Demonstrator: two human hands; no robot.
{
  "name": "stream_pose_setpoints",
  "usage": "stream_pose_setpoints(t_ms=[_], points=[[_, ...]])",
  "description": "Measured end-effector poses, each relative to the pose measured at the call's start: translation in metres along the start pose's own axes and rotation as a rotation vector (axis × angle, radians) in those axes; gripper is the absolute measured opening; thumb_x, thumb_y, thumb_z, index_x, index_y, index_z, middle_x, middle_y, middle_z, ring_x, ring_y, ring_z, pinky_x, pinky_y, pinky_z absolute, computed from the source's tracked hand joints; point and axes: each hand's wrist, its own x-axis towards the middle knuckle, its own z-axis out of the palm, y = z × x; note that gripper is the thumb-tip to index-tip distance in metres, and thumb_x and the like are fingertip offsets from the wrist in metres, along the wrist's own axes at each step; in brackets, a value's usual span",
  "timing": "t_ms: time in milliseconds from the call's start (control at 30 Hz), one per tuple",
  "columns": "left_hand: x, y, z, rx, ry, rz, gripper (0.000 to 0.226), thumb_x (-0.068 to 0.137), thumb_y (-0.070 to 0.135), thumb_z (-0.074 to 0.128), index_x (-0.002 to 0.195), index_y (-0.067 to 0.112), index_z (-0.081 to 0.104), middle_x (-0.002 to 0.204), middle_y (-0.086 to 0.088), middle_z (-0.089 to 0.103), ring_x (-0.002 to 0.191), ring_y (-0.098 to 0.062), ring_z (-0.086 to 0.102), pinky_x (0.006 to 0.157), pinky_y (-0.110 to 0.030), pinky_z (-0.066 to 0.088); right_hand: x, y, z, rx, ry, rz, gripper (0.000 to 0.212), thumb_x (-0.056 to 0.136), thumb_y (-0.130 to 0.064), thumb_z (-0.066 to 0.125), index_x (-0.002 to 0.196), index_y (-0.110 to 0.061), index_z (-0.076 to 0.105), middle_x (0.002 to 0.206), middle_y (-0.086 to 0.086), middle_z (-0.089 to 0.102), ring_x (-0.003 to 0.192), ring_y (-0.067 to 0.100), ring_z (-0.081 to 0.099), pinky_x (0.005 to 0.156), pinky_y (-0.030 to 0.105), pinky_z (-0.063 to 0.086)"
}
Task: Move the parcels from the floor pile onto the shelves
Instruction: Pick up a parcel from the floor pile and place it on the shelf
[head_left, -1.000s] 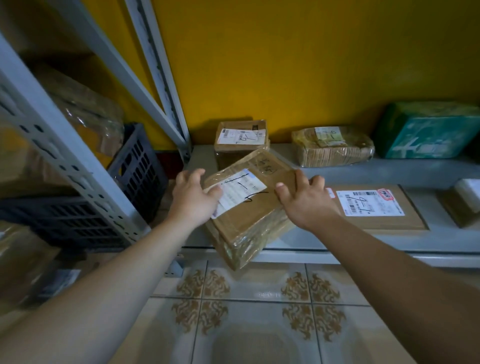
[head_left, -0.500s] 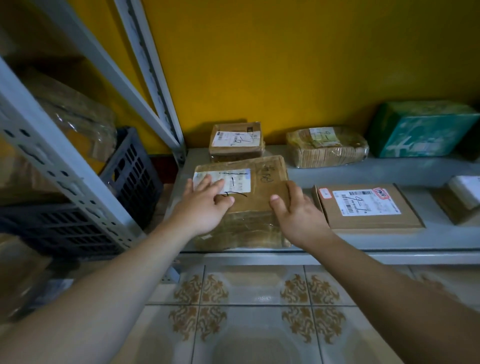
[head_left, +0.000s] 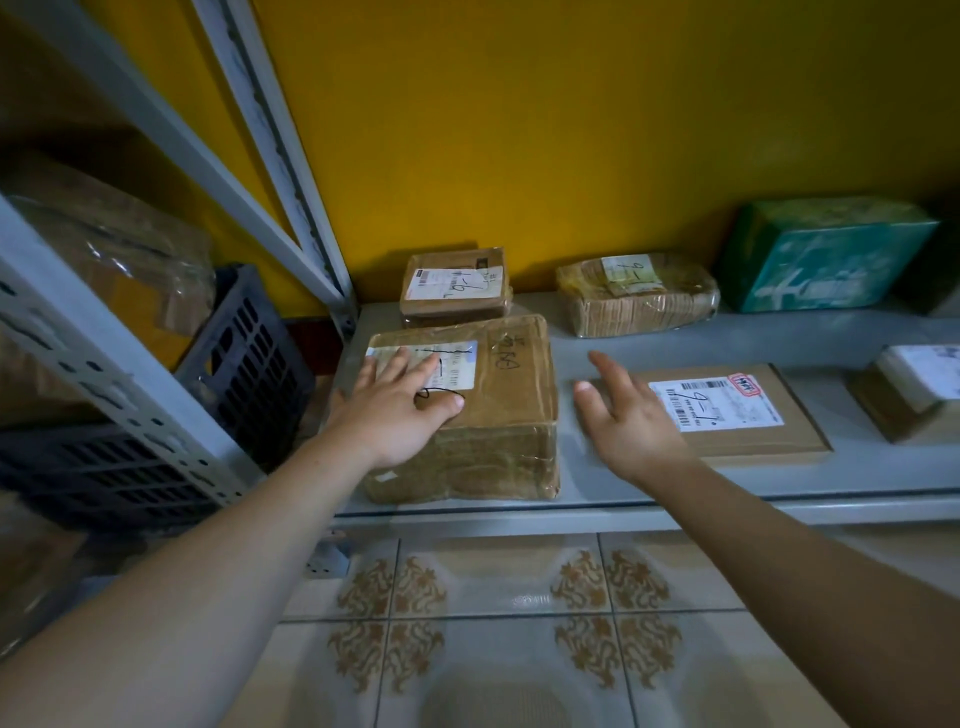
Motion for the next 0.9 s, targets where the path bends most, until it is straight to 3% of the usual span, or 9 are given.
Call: stream_pose_setpoints(t_ms=[100, 200, 467, 667, 800, 900], points=[[-0.001, 0.015, 0.001, 0.082, 0.0, -0.014, 0.075, 0.084, 0.081, 0.019, 0.15, 0.049, 0.002, 0.162, 0.012, -0.011, 0.148, -0.025, -0.013, 0.113, -0.065, -0.002, 0.017, 0.037, -0.008, -0.4, -0.024, 0.149, 0.072, 0.094, -0.066, 0.036, 0.155, -0.038, 0.009, 0.164, 0.004, 0.007, 0.15, 0.034, 0.003, 0.118, 0.056, 0.008], [-0.003, 0.019, 0.009, 0.098, 0.047, 0.006, 0.078, 0.079, 0.085, 0.015, 0.149, 0.052, -0.001, 0.161, 0.013, -0.011, 0.149, -0.026, -0.011, 0.112, -0.065, 0.002, 0.018, 0.067, -0.001, -0.526, -0.134, 0.246, 0.076, 0.092, -0.073, 0.025, 0.155, -0.04, 0.002, 0.166, 0.003, -0.005, 0.15, 0.036, -0.007, 0.118, 0.06, 0.002], [0.002, 0.015, 0.013, 0.088, 0.091, -0.003, 0.075, 0.081, 0.084, 0.018, 0.148, 0.054, 0.002, 0.161, 0.017, -0.008, 0.149, -0.024, -0.007, 0.113, -0.064, 0.003, 0.004, 0.071, 0.011, -0.608, -0.129, 0.214, 0.077, 0.092, -0.074, 0.018, 0.156, -0.037, -0.002, 0.166, 0.005, -0.003, 0.15, 0.035, -0.005, 0.117, 0.056, 0.008], [-0.003, 0.021, 0.005, 0.075, 0.029, -0.022, 0.073, 0.084, 0.081, 0.024, 0.149, 0.052, 0.006, 0.161, 0.016, -0.007, 0.149, -0.025, -0.008, 0.114, -0.064, 0.002, -0.006, 0.072, 0.007, -0.661, -0.135, 0.169, 0.076, 0.091, -0.074, 0.014, 0.156, -0.036, 0.001, 0.165, 0.006, 0.002, 0.15, 0.035, 0.002, 0.115, 0.055, 0.015], [0.011, 0.029, -0.015, 0.019, 0.058, -0.031, 0.071, 0.084, 0.079, 0.033, 0.145, 0.045, 0.029, 0.16, 0.005, 0.017, 0.146, -0.031, 0.013, 0.113, -0.063, 0.009, 0.004, 0.075, 0.002, -0.616, -0.103, 0.17, 0.074, 0.092, -0.073, 0.013, 0.156, -0.037, 0.001, 0.165, 0.006, -0.001, 0.15, 0.035, -0.003, 0.118, 0.059, 0.006], [0.033, 0.04, -0.026, -0.015, 0.095, -0.024, 0.076, 0.084, 0.08, 0.029, 0.149, 0.04, 0.025, 0.161, 0.004, 0.016, 0.146, -0.031, 0.016, 0.113, -0.057, 0.015, 0.011, 0.079, 0.002, -0.597, -0.126, 0.212, 0.073, 0.092, -0.072, 0.011, 0.155, -0.04, -0.004, 0.166, 0.003, -0.007, 0.151, 0.033, -0.009, 0.118, 0.061, 0.001]])
